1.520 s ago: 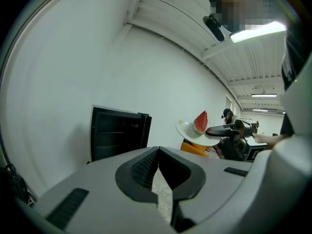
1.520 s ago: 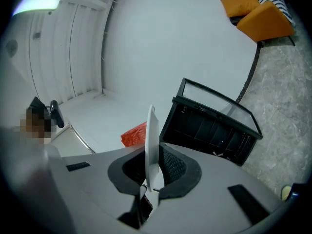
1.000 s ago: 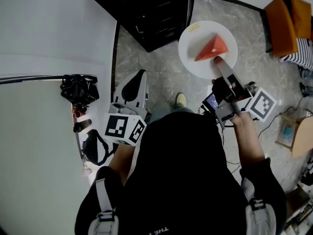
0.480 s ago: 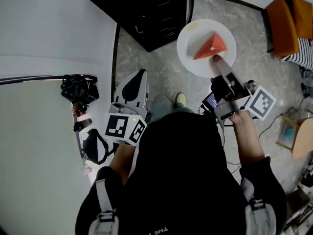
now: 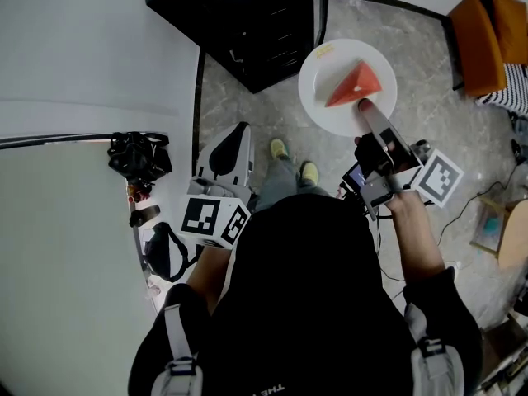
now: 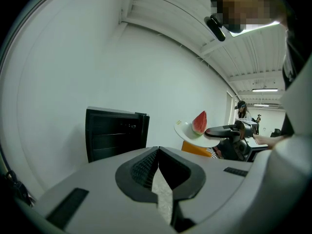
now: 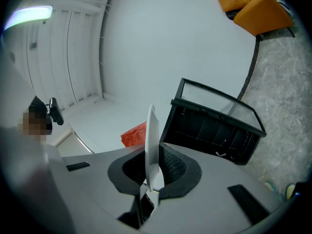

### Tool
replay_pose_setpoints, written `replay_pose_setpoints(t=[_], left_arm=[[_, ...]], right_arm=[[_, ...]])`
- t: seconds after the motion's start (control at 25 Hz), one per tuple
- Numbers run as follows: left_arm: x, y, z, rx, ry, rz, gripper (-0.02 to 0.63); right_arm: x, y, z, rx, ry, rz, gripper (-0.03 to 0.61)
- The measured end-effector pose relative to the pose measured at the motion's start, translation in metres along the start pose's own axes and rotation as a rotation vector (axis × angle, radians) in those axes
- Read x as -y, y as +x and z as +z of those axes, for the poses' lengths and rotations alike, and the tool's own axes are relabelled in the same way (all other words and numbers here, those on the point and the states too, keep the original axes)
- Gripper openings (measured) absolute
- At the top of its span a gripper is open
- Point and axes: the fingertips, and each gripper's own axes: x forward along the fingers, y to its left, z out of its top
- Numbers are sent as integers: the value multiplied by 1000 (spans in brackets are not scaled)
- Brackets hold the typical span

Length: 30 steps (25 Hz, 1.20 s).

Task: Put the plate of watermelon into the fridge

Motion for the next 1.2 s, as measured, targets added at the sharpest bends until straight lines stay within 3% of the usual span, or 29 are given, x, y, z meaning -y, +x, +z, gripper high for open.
replay_pose_setpoints(t=[0.44, 0.68, 1.2], left_arm=[[-14, 22, 1, -10, -28, -23, 12], [-82, 66, 7, -24, -59, -20, 13], [-89, 55, 34, 16, -18, -11, 12]], right_arm=[[8, 18, 13, 7, -4, -36, 34], [33, 94, 20, -19, 5, -75, 34], [-1, 107, 24, -17, -28, -28, 34]])
